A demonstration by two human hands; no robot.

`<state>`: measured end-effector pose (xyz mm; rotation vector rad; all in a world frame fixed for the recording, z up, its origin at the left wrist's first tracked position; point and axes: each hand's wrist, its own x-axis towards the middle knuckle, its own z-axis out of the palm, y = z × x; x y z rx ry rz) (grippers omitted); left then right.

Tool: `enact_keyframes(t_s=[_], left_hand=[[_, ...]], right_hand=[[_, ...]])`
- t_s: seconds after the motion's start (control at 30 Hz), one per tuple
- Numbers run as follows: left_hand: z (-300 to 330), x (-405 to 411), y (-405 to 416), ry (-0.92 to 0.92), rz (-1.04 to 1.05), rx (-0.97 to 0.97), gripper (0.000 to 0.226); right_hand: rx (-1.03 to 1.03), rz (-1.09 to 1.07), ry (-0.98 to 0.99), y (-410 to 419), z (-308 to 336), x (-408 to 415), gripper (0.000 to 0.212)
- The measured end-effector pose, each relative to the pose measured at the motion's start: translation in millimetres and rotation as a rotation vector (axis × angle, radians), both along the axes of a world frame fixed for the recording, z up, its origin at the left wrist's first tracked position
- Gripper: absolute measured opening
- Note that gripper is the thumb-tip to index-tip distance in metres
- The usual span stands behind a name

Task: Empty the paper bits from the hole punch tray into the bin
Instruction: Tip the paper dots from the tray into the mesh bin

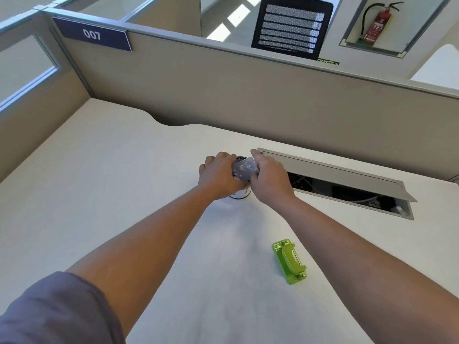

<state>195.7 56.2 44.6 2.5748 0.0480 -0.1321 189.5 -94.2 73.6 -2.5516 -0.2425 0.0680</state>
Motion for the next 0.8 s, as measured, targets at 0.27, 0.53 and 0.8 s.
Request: enact_keyframes(t_s=[0.27,0.53,0.8], left_hand=[[0.5,1.9,1.9,0.012,0.002,-0.003,0.076],[1.3,1.0,4.4,0.009,-0.009,0.016,0.077],[0.6,3.0,4.4,0.018,-0.015,0.037,0.078]], right_hand=[[-0.053,0.041,-0.218,-1.9,-8.0,-6.3,0.012],[0.013,0.036,-0.269,-11.1,-14.8,-7.9,0.011],[0.045,0.002,-0.257,-13.9,-14.3,-9.7,0.012]])
